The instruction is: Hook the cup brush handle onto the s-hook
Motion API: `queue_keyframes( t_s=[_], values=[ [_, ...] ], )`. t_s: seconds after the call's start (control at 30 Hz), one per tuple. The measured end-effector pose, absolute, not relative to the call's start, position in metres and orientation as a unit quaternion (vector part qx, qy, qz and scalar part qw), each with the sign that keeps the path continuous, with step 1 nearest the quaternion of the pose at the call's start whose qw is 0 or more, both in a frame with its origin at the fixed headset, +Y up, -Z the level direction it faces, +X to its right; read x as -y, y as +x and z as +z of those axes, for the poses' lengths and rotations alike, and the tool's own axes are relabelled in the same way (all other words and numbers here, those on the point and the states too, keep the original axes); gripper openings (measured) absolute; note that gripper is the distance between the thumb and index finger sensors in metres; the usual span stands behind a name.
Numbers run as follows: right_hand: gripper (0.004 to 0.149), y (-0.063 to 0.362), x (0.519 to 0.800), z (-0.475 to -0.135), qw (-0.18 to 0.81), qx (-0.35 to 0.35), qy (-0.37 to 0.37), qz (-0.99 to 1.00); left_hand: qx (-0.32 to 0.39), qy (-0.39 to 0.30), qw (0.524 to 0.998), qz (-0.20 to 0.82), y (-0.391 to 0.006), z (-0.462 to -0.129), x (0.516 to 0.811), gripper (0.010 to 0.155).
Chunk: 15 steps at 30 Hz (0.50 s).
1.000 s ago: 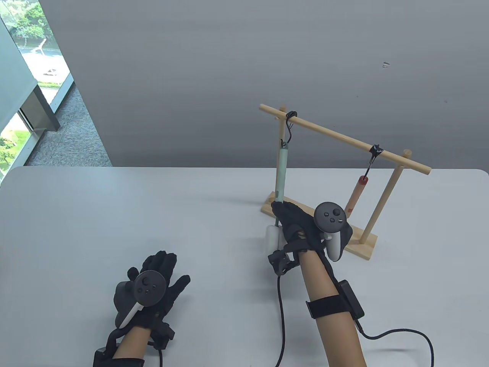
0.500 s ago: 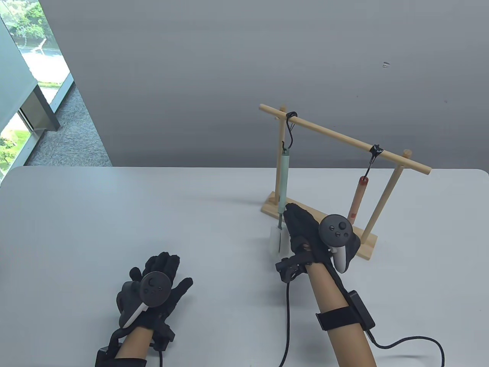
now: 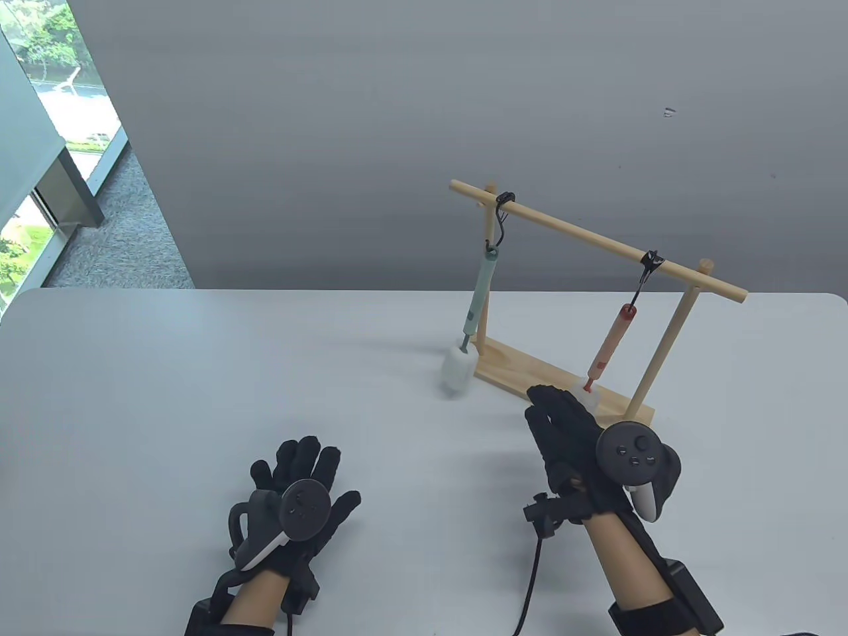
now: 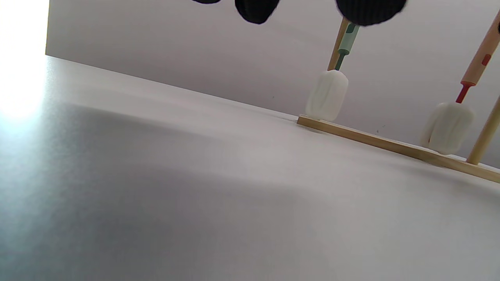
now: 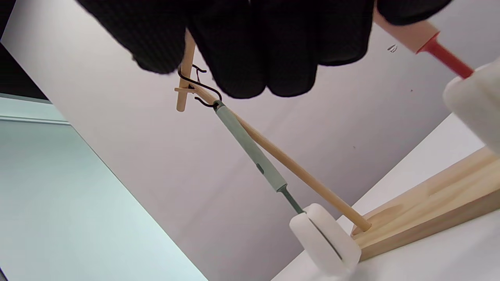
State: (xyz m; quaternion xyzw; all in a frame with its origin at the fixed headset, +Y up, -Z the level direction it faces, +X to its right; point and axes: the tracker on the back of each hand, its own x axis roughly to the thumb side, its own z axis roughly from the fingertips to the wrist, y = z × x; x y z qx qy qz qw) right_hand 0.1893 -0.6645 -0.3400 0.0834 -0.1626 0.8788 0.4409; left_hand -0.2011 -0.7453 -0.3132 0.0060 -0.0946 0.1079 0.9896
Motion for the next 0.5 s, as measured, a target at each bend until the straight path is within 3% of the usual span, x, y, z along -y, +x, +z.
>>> queue_keyframes(
  t_s=[0.3, 0.5],
  values=[
    [0.061, 0.186, 0.665, -0.294, 0.358, 0.178, 0.122, 0.908, 0.122, -0.035, 0.983, 0.135, -0.158, -0.297, 0.721, 0.079],
    [0.069, 0.175, 0.673, -0.268, 0.247, 0.175, 0.156, 0.94, 0.135, -0.076, 0.977, 0.145, -0.119, -0.277, 0.705, 0.085]
  ],
)
